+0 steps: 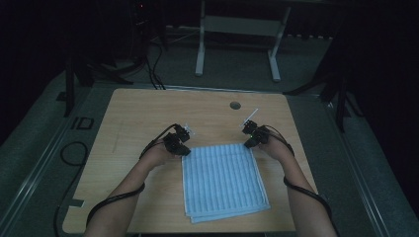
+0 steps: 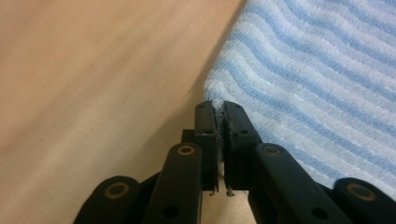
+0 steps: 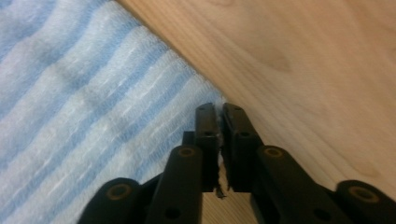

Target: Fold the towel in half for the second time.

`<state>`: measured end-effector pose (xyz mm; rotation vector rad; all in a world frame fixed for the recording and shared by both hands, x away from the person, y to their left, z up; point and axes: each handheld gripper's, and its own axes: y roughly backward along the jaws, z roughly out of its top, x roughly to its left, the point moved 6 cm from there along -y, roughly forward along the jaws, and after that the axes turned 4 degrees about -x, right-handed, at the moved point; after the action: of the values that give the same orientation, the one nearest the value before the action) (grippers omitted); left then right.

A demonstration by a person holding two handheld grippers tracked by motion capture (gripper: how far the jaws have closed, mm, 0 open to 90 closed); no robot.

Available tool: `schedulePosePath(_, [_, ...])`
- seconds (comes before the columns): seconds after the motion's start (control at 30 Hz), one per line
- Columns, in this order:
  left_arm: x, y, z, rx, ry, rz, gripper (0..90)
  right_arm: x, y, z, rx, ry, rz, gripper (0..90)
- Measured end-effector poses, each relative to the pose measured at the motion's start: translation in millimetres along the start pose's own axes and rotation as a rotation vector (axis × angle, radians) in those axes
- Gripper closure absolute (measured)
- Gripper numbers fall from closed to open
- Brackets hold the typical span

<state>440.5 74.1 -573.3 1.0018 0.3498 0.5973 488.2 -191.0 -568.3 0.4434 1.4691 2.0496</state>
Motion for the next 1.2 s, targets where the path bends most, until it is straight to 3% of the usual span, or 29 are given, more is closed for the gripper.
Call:
schedulePosePath(0.27, [8.0,32.5,29.2,-0.107,-0.026,0.097,86.5,-9.1,45.5,8.8,-0.104,0.018,-0.074,86.7])
schedulePosePath(0.43, [7.4,63.9,43.2,-0.18,-0.04,0.118,86.3,-10.9,78.5,13.6,-0.194,0.031,-0.089,86.7])
schedulePosePath(0.57, [-5.2,86.4,45.4,-0.223,-0.103,0.137,86.1,-4.9,102.1,11.6,-0.244,0.057,-0.117,86.7])
schedulePosePath(0.7, [-24.6,101.2,34.6,-0.248,-0.167,0.125,86.0,7.5,119.4,1.6,-0.283,0.094,-0.139,86.7])
schedulePosePath(0.83, [-45.1,106.8,16.3,-0.251,-0.189,0.095,85.8,29.4,132.0,-17.0,-0.337,0.135,-0.132,86.7])
schedulePosePath(1.07, [-90.3,104.3,-14.2,-0.232,-0.263,0.048,85.3,65.7,135.6,-59.2,-0.36,0.183,-0.135,86.7])
schedulePosePath(1.2, [-107.8,96.1,-31.0,-0.213,-0.285,0.017,85.3,82.4,129.3,-84.7,-0.369,0.173,-0.091,86.6])
